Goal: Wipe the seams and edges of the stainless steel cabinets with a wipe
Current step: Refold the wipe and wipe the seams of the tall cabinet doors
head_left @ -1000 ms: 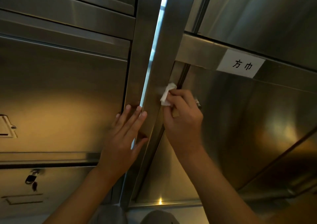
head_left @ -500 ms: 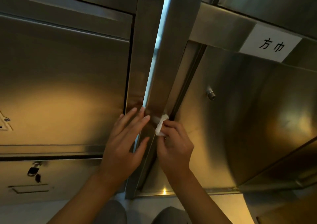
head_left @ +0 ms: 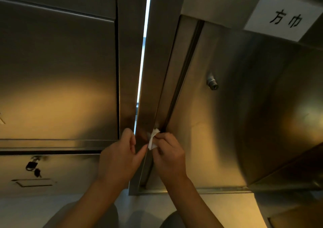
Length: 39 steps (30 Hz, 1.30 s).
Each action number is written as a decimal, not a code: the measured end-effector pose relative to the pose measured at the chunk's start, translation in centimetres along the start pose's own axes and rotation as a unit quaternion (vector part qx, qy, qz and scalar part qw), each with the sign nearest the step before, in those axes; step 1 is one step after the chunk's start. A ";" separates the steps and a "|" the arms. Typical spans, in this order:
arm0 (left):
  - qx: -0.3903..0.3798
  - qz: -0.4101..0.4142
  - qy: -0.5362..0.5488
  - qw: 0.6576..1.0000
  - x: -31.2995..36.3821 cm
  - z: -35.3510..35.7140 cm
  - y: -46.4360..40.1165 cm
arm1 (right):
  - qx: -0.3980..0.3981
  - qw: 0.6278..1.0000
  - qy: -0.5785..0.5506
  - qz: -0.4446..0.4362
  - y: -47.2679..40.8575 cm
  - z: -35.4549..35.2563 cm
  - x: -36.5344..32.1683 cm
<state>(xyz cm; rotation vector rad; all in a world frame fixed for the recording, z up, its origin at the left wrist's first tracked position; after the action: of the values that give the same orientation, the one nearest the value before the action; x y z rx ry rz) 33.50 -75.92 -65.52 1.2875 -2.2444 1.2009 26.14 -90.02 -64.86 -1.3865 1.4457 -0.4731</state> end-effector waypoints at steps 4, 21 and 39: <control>-0.001 -0.009 -0.064 0.998 1.5 -1.2 -1.4 | 0.021 0.999 0.023 -0.042 -3.6 -4.4 -1.9; -0.072 -0.048 -0.048 0.995 2.4 -1.6 -2.9 | -0.098 0.952 0.201 -0.208 -5.7 -5.2 -2.1; -0.080 -0.035 0.051 0.995 0.4 -0.7 -1.6 | -0.148 0.964 0.134 -0.175 -1.4 -4.6 -0.6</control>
<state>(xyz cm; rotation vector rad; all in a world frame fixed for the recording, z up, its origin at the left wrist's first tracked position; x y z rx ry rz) 34.46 -75.98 -64.01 1.2050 -2.1550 1.0170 22.87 -91.51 -61.67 -1.8915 1.5361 -0.7133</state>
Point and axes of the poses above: each hand's wrist, its own y-axis away from the middle knuckle, its own z-axis out of the palm, x = y × z, the point moved 4 cm from there along -y, towards the middle knuckle, and after that the axes turned 9 degrees about x, right-handed, at the moved point
